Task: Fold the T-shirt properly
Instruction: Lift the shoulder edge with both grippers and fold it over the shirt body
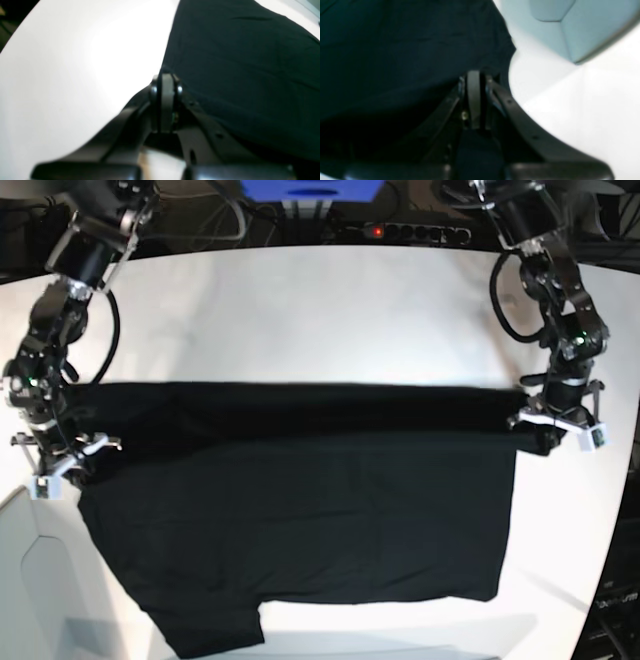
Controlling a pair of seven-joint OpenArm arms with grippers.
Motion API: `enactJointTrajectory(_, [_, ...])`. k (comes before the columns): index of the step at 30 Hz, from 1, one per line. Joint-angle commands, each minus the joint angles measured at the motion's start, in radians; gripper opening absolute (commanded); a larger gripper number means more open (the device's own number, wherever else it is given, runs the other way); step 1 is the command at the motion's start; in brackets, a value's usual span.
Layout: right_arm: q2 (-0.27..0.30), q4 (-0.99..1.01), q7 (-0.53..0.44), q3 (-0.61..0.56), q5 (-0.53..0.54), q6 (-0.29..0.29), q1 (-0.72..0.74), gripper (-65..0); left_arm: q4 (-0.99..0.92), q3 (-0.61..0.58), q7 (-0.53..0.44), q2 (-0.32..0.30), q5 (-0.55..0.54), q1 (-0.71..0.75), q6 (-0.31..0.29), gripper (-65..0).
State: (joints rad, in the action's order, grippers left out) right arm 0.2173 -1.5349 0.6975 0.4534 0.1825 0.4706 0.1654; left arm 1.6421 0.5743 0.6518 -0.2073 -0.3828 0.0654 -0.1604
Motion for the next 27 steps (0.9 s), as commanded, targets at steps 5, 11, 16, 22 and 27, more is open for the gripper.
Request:
enactJointTrajectory(5, [0.031,0.112,-0.034,-0.043,0.007,-0.005,0.15,-65.0,-0.019,0.002,-0.031,-0.017,-0.005,-0.046,0.002,-65.0])
enactJointTrajectory(11, [0.031,0.251,-0.088,-0.084,0.007,-0.005,0.227,-65.0,-0.038,0.002,-0.034,-0.017,-0.005,-0.059,0.002,-65.0])
enactJointTrajectory(16, [0.049,0.317,-0.167,-0.135,0.007,-0.005,0.23,-65.0,-0.047,0.0,-0.034,-0.016,-0.005,-0.085,0.002,-65.0])
enactJointTrajectory(22, [0.049,0.33,-0.18,-0.146,0.007,-0.005,0.227,-65.0,-0.115,0.0,-0.034,-0.013,-0.005,-0.115,0.002,-65.0])
enactJointTrajectory(27, [0.049,0.33,-0.18,-0.147,0.007,-0.005,0.225,-65.0,-0.151,0.0,-0.034,-0.011,-0.005,-0.152,0.002,-65.0])
